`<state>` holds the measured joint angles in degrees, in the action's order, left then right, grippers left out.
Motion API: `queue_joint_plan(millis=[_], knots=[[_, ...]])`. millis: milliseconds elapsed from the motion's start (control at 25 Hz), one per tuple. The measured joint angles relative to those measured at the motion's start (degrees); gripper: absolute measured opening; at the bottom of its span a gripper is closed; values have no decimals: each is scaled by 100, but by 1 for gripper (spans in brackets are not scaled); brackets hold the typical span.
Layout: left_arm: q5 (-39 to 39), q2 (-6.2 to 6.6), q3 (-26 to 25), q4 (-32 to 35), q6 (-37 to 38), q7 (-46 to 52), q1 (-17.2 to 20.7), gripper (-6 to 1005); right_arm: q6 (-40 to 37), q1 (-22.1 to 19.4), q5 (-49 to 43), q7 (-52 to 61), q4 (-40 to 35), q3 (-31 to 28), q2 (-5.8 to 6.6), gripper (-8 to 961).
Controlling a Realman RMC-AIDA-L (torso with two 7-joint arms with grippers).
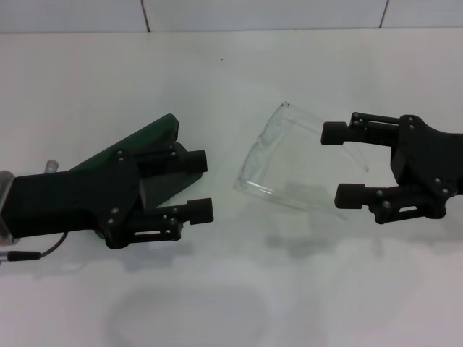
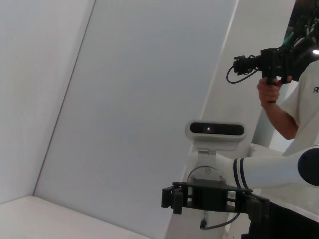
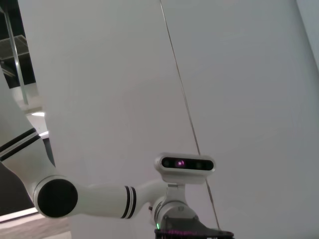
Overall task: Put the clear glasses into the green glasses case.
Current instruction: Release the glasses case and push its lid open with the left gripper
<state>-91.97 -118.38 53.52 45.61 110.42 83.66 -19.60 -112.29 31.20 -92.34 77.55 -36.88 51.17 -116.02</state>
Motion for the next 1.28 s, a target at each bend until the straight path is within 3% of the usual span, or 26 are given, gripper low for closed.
queue_joint_plan(millis=[600,760,840,1120,1280], knots=[[5,21,-78,-210,-14,-161,-62,747,13,-29,150,-91,138,-49,15,860],[-6,26,-342,-19,-40,-57,-99,746,19,-66,197,-92,138,-98,36,858],[-68,12,-525,210,-167,111,-110,745,27,-129,201,-92,124,-226,52,857],[-1189,-113,-596,2259,-1554,1501,-98,743,-1,-560,204,-92,65,-918,95,854],[-1956,-84,-575,2909,-1894,2377,-414,741,-8,-818,206,-119,79,-1120,99,852]])
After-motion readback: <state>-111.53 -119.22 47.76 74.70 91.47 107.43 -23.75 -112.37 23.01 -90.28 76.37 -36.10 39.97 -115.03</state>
